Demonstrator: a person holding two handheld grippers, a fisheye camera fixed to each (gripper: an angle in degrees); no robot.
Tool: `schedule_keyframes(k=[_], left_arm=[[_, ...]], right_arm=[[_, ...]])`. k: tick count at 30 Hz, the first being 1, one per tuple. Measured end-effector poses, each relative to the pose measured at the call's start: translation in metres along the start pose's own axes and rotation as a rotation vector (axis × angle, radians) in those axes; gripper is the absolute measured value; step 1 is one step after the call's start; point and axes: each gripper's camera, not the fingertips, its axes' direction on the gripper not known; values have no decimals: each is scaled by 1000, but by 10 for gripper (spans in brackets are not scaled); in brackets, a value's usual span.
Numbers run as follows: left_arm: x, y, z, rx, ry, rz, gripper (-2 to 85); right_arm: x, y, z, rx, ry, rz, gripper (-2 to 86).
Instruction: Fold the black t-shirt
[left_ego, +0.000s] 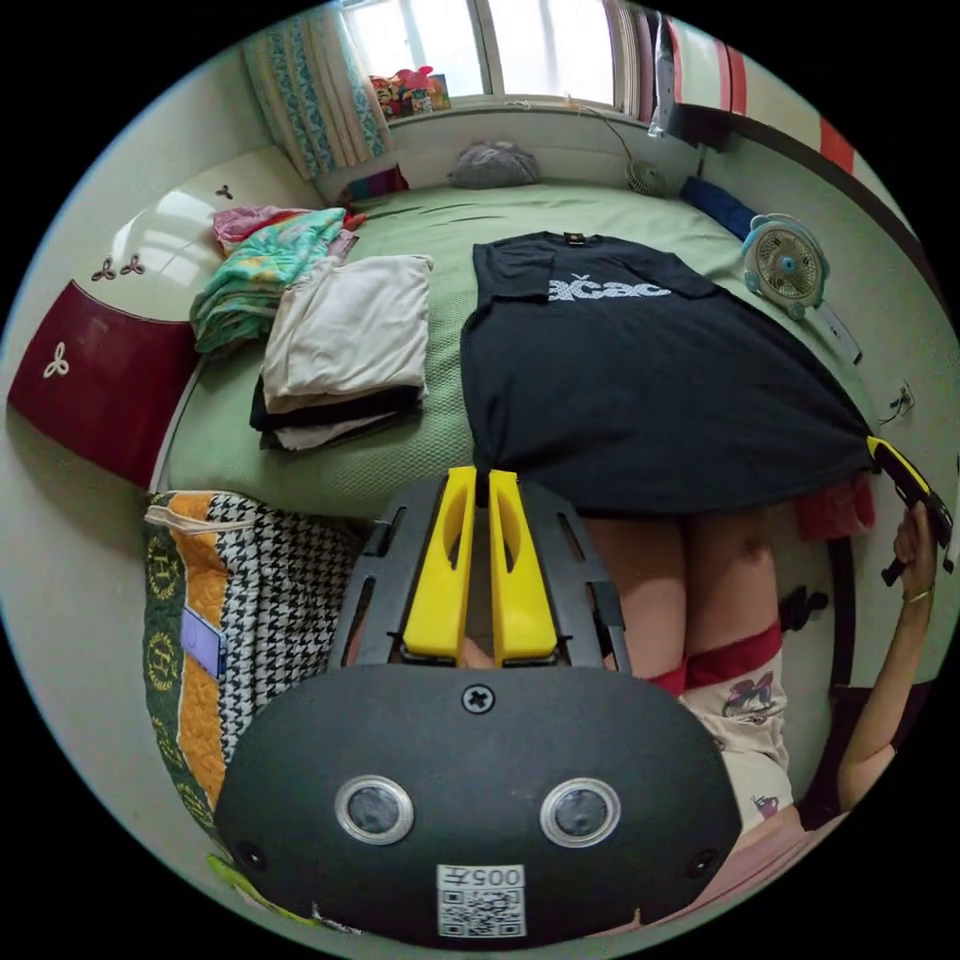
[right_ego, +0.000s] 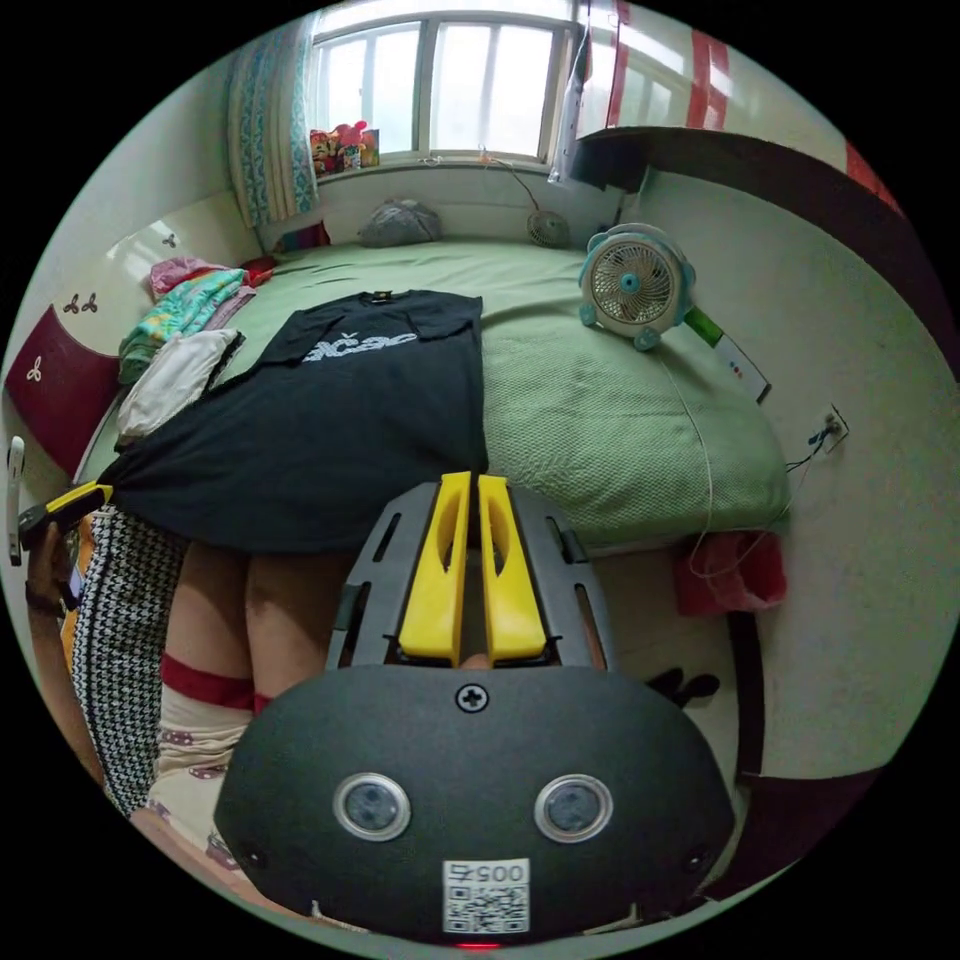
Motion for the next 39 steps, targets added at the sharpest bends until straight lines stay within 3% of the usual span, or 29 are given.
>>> schedule_keyframes(k=[8,15,27,39], left_arm=[[-6,1,-81,129,-49,1,22],[-16,-5,-95,136,-22,-11,16],[-23,-89,-45,83,-20,-20,14],[-33,-283,73,45,-7,9,14]], right_arm=[[5,15,-64,61,67,31,-16],[8,4,-83,58,-10,42,-16],[7,-73,-45,17,-11,33,-16],[2,-258,77,-7,30,27,-16]])
